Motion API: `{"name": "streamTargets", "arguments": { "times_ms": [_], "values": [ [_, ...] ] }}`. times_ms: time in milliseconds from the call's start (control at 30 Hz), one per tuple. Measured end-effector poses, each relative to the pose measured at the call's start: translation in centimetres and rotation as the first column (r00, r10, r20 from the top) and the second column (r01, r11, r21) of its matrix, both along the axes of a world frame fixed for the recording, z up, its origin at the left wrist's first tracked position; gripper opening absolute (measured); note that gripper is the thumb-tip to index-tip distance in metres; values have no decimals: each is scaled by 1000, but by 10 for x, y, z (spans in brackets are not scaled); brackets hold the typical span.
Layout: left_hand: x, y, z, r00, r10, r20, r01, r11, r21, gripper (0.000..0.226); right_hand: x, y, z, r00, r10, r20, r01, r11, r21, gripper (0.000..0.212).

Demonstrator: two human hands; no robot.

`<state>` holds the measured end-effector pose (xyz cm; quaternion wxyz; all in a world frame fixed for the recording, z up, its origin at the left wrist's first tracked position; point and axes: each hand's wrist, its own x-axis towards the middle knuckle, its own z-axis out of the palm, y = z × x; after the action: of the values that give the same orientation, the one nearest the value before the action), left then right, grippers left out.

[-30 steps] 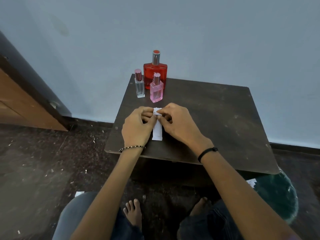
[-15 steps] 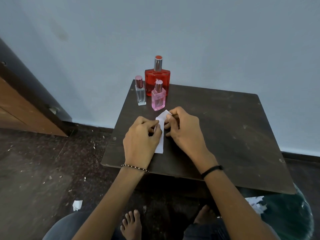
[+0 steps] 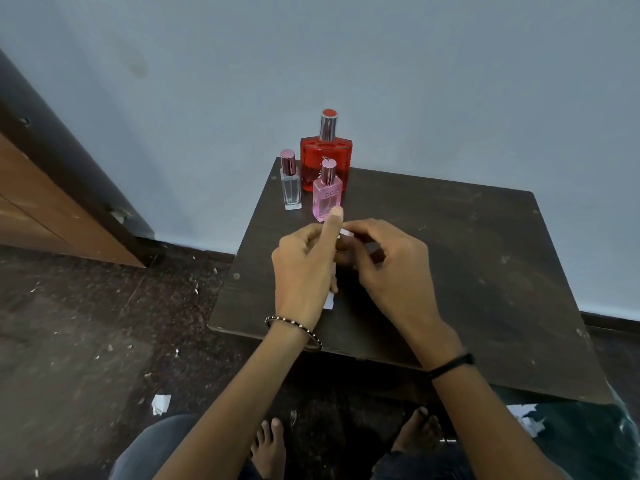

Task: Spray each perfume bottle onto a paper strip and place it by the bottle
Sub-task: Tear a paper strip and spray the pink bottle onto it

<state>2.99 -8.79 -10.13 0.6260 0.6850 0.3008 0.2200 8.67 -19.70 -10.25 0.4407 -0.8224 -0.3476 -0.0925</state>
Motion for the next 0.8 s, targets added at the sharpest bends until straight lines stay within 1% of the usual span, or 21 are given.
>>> {"name": "streamTargets", "arguments": {
  "times_ms": [67,167,267,367,433,467,533,600,700,800],
  "values": [
    [3,0,3,1000,-6,21,7,998,-64,31,0,-1,1,1000,-4,23,4,1000,-7,20],
    [8,3,0,1000,-3,17,6,985,-172,17,1,-3,1,1000,-18,-9,18,1000,-24,24],
    [10,7,-4,1000,15,2,-14,988,-151,16,6,-1,1,994,-54,-94,54,999,-10,27],
    [8,10,-6,998,56,1,-55,987,-151,11,15,10,2,974,-145,-174,155,987,40,23],
    [7,13,-8,995,97,12,-93,978,-187,9,21,23,3,960,-171,-220,184,982,41,33],
    [6,13,-10,992,123,22,-116,973,-202,13,23,29,2,956,-177,-235,188,982,24,40],
    [5,16,-12,988,154,26,-148,974,-169,17,26,41,-2,950,-189,-249,194,981,-3,51],
    [4,19,-14,989,149,12,-147,983,-114,11,29,52,-6,946,-189,-262,192,981,-17,56],
    [4,20,-15,991,131,-13,-131,987,-89,3,34,63,-7,946,-185,-267,188,982,-13,53],
    [5,19,-16,992,119,-31,-120,992,-44,12,41,71,-8,957,-217,-191,210,976,-57,51]
  ]
}}
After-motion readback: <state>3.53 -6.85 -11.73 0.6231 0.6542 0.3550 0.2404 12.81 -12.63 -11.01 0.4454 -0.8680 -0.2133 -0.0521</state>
